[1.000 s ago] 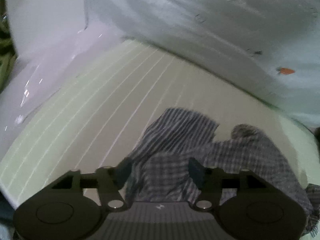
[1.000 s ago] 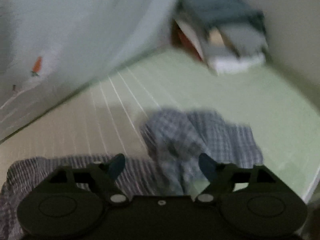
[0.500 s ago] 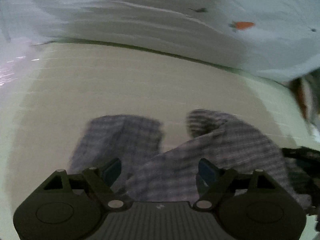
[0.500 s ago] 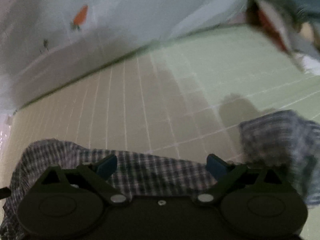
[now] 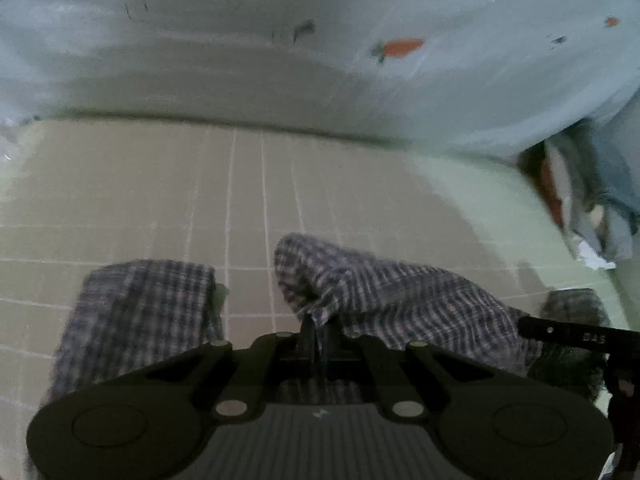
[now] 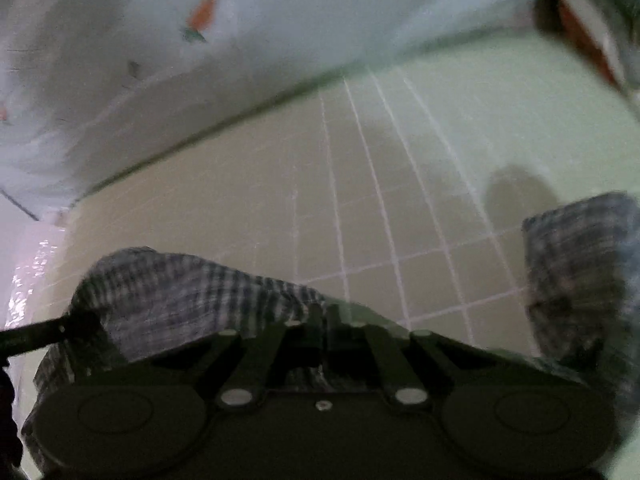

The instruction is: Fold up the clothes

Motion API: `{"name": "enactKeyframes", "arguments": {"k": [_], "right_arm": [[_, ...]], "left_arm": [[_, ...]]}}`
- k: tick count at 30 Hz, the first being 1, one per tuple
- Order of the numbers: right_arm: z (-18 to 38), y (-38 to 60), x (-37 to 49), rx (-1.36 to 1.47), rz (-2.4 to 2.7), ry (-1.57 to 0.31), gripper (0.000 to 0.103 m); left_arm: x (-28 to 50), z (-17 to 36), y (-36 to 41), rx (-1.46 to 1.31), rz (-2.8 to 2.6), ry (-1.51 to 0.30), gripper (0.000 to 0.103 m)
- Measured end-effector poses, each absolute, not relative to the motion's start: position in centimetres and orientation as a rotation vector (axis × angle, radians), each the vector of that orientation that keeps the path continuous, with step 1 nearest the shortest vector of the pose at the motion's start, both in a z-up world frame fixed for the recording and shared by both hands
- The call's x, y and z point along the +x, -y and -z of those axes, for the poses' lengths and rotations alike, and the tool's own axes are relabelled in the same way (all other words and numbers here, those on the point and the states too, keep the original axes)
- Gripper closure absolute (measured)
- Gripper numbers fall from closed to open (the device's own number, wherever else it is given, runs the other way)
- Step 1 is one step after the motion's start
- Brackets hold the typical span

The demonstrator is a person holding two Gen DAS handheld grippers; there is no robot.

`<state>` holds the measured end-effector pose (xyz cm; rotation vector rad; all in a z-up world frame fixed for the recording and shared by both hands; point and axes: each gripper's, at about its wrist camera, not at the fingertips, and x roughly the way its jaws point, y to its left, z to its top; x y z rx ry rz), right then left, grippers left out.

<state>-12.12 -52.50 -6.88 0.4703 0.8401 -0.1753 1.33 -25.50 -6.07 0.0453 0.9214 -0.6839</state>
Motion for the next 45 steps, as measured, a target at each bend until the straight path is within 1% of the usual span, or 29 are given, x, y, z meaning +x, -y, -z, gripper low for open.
{"name": "enactKeyframes", "arguments": {"k": [4, 7, 10, 13, 16, 18, 22, 23, 25, 28, 29, 30, 31, 32, 33, 34, 35, 36, 39, 45], "right_arm": [[4.7, 51.9, -17.1, 0.474, 0.183, -0.778, 0.102], [6.0, 52.0, -19.6, 0.561, 0.178, -0.837, 0.101], [8.4, 51.4, -20.8, 0.618, 0.175, -0.940, 0.101], [8.6, 50.4, -21.1, 0.602, 0.163, -0.972, 0.099], [7.5, 50.0, -21.2, 0.589, 0.160, -0.933, 0.085], [6.6, 50.2, -20.9, 0.597, 0.139, -0.883, 0.062], [5.7, 50.0, -19.2, 0.598, 0.092, -0.823, 0.052], [5.5, 49.9, -18.7, 0.594, 0.079, -0.814, 0.045], [5.3, 49.3, -17.6, 0.582, 0.059, -0.805, 0.042], [5.5, 48.9, -16.4, 0.568, 0.000, -0.813, 0.024], [5.9, 48.6, -15.9, 0.568, -0.026, -0.838, 0.023], [6.5, 48.3, -15.5, 0.568, -0.048, -0.871, 0.024], [6.9, 48.0, -15.4, 0.565, -0.061, -0.891, 0.027], [7.2, 47.9, -15.3, 0.561, -0.070, -0.905, 0.039], [7.2, 47.9, -15.5, 0.568, -0.086, -0.903, 0.057], [7.1, 47.9, -15.7, 0.579, -0.105, -0.894, 0.065], [6.9, 48.2, -15.9, 0.588, -0.108, -0.879, 0.076], [6.5, 48.5, -16.0, 0.592, -0.108, -0.864, 0.083], [4.6, 49.3, -15.7, 0.604, -0.126, -0.799, 0.086], [-0.9, 51.2, -11.9, 0.555, -0.157, -0.632, 0.087]], "left_arm": [[-2.2, 5.6, 22.5, 0.000, 0.676, -0.943, 0.099], [-4.7, 7.7, 21.5, 0.024, 0.652, -1.021, 0.099], [-6.4, 10.1, 21.3, 0.049, 0.626, -1.100, 0.099], [-7.3, 10.8, 21.1, 0.071, 0.609, -1.117, 0.099], [-7.4, 10.7, 20.8, 0.050, 0.601, -1.109, 0.099], [-7.4, 10.6, 20.8, 0.045, 0.596, -1.107, 0.099], [-7.4, 10.6, 21.3, 0.050, 0.590, -1.104, 0.098], [-7.4, 10.6, 21.4, 0.052, 0.588, -1.104, 0.098], [-7.4, 10.6, 21.3, 0.050, 0.585, -1.104, 0.096], [-7.4, 10.7, 20.8, 0.035, 0.570, -1.107, 0.095], [-7.4, 10.8, 20.8, 0.036, 0.569, -1.108, 0.095], [-7.5, 10.8, 20.8, 0.041, 0.570, -1.108, 0.096], [-7.6, 10.9, 20.8, 0.046, 0.572, -1.105, 0.098], [-7.7, 10.7, 20.8, 0.054, 0.576, -1.097, 0.098], [-7.7, 10.4, 20.8, 0.061, 0.579, -1.087, 0.099], [-7.8, 9.9, 20.7, 0.069, 0.580, -1.070, 0.099], [-7.8, 9.3, 20.7, 0.071, 0.583, -1.053, 0.099], [-7.6, 8.6, 20.7, 0.059, 0.593, -1.033, 0.099], [-6.7, 5.9, 21.2, 0.052, 0.612, -0.955, 0.100], [-1.7, 0.6, 23.2, 0.041, 0.647, -0.784, 0.100]]}}
